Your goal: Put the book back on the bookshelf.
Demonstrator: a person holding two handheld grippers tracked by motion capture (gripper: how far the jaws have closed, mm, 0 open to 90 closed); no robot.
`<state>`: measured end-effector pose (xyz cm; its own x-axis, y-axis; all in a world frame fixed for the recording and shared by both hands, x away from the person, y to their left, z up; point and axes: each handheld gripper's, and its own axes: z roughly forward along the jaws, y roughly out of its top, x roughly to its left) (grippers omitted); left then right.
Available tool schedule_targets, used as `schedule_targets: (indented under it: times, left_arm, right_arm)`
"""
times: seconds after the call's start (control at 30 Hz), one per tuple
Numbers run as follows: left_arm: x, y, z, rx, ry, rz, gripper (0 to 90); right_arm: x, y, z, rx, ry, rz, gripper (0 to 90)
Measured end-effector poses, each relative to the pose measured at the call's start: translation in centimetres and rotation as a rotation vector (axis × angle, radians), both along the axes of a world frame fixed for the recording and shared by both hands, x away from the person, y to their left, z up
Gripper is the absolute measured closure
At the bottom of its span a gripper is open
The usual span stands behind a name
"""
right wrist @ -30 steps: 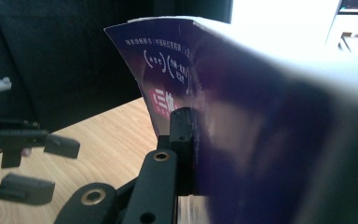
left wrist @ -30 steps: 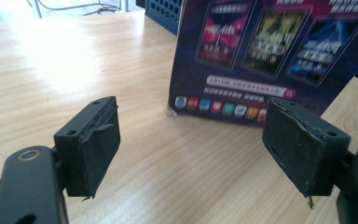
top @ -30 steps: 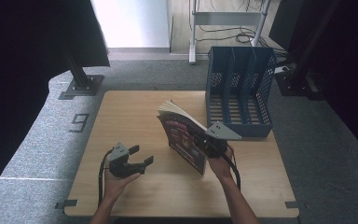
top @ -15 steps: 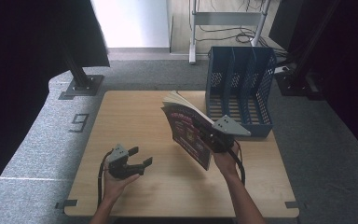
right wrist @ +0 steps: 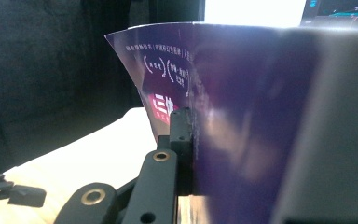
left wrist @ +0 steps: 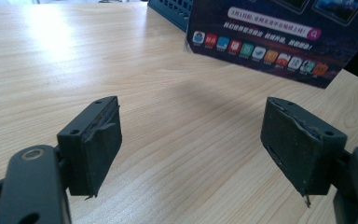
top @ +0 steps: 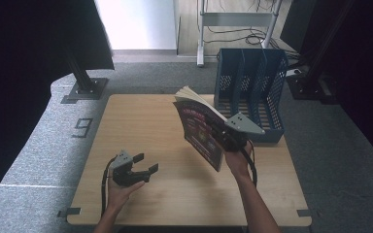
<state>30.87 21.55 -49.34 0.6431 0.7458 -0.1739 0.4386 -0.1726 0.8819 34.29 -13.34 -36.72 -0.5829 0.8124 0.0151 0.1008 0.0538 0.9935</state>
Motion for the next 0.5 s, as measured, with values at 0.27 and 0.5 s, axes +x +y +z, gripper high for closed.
schedule_targets:
  times: [0.27, 0.5]
  left_arm:
    - [-0.1, 0.0, 0.0, 0.002, 0.002, -0.001, 20.5]
    - [-0.1, 0.2, -0.1, -0.010, 0.012, 0.005, 20.6]
  right_arm:
    - [0.5, -0.7, 0.6, 0.016, -0.012, -0.020, 81.8]
    - [0.7, -1.5, 1.2, 0.028, -0.021, -0.043, 81.9]
